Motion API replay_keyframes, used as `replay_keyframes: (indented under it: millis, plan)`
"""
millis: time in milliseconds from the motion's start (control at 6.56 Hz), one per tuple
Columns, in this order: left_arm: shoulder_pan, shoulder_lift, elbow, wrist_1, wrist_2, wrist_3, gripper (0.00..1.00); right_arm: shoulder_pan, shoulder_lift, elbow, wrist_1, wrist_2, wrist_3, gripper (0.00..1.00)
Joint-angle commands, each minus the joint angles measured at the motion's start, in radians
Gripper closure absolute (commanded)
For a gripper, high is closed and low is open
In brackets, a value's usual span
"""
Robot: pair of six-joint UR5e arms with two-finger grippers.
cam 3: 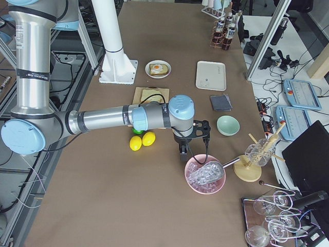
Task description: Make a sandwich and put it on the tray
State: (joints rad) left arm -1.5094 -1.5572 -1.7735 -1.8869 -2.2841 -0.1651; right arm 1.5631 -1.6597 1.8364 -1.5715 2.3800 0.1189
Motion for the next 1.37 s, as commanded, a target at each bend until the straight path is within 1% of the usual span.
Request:
replay_keyframes:
  millis: [0, 458, 1220]
  plan:
    - [0.003, -0.012, 0.014, -0.001, 0.002, -0.011, 0.03, 0.0, 0.0, -0.015, 0.001, -0.001, -0.004, 0.0]
    - [0.026, -0.014, 0.017, -0.006, 0.005, -0.028, 0.03, 0.0, -0.002, -0.019, 0.002, -0.004, -0.008, 0.0]
    - [0.026, -0.017, 0.029, -0.009, 0.005, -0.031, 0.03, -0.002, 0.001, -0.017, 0.002, -0.002, -0.004, 0.0]
